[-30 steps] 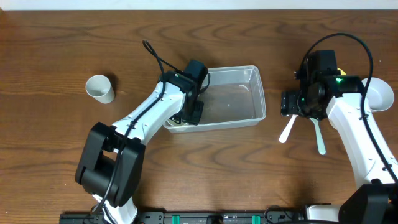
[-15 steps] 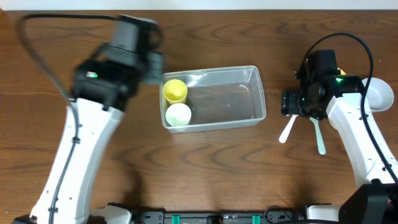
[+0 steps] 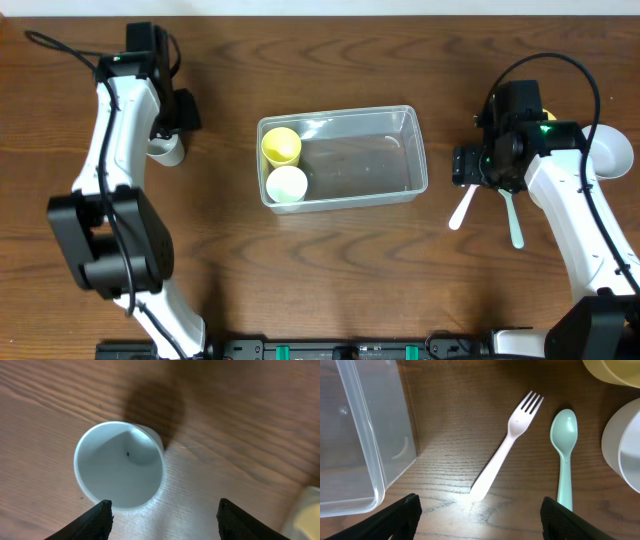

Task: Pack container
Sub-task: 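Return the left gripper and grasp the grey cup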

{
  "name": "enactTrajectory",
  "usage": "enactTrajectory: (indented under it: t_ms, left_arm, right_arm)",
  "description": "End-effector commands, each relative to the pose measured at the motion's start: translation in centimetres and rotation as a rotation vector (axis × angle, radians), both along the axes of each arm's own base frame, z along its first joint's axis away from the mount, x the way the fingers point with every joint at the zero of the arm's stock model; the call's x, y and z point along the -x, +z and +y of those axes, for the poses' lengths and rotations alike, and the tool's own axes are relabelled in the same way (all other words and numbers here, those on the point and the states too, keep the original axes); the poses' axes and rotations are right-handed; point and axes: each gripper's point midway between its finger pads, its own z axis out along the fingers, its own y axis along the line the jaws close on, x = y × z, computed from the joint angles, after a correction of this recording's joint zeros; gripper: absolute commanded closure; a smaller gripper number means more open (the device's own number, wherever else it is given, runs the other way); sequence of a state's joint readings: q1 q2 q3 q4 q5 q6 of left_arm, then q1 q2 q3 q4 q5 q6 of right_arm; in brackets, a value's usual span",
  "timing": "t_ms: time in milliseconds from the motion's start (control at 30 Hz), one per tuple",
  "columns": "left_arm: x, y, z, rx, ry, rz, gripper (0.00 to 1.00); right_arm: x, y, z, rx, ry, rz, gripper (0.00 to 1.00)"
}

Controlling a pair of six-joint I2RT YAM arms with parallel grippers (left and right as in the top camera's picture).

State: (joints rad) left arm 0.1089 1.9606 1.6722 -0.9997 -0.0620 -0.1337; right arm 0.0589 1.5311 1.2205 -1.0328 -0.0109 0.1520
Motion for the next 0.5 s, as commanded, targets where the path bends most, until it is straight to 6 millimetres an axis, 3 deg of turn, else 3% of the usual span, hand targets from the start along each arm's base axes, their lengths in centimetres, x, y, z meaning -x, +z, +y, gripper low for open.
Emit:
enactTrajectory:
  t_ms: [0,133,333,467]
  left_arm:
    - [0.2,-2.2,-0.1,0.079,0.013,0.044,0.32]
    - [0.1,-4.2,0.0,0.087,0.015,0.082,0.38]
    - [0.3,-5.4,-0.1,0.091,0.015,0.113,0.72]
    - [0.4,-5.4,-0.1,0.092,0.015,0.117,0.85]
  right_arm:
    - [-0.4,0.5,-0.3,0.007,-0.004,-0.013,0.22]
    - [-0.4,0.5,-0.3,0.007,-0.005,-0.016,0.22]
    - [-0.4,0.5,-0.3,0.007,-0.004,-0.016,0.23]
    - [-0.4,0.5,-0.3,0.007,-0.004,-0.014,0.23]
